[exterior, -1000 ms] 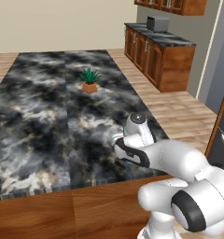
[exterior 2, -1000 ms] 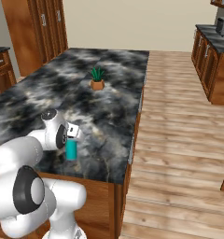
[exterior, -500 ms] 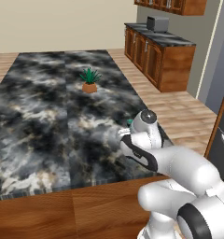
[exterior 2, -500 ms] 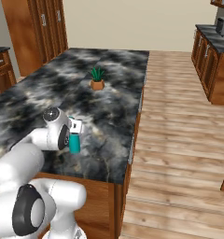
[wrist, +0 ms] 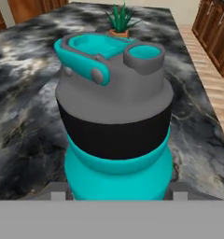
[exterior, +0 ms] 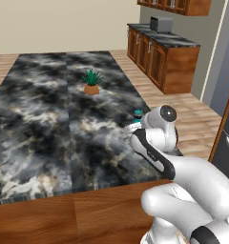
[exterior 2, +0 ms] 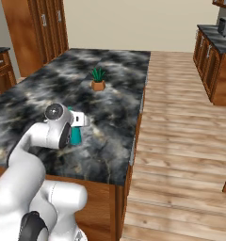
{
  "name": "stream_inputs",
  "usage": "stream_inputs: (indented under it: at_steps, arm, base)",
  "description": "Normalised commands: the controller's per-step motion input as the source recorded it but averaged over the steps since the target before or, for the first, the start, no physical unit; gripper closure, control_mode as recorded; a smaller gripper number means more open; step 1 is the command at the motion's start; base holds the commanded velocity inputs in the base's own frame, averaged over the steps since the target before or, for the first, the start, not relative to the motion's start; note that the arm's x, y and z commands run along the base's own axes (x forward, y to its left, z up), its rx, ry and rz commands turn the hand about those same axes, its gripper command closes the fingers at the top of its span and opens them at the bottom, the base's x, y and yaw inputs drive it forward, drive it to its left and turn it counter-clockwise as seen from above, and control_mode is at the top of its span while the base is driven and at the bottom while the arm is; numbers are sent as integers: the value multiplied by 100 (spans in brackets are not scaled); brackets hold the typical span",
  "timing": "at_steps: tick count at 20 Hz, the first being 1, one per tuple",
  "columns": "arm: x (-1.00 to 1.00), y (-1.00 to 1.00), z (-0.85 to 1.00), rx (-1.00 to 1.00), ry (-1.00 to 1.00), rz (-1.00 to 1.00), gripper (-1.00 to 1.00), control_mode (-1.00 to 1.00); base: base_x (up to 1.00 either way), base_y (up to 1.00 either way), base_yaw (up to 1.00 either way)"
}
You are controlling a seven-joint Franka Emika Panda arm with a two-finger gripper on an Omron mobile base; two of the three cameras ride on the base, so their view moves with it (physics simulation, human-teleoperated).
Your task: Pick the water bottle from the counter and place it in the open cabinet.
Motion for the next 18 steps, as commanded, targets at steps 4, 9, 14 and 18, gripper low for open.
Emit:
stream_inputs:
  at_steps: [4,9,14,18]
  arm:
    - [-23,-10,88,0,-1,0,100,-100]
    - [-34,-15,74,0,-1,0,100,-100]
    - [-43,-20,78,0,-9,0,100,-100]
    - [-37,-8,78,0,-10,0,100,-100]
  base:
    - [0,0,0]
    - [0,0,0]
    - [0,0,0]
    - [0,0,0]
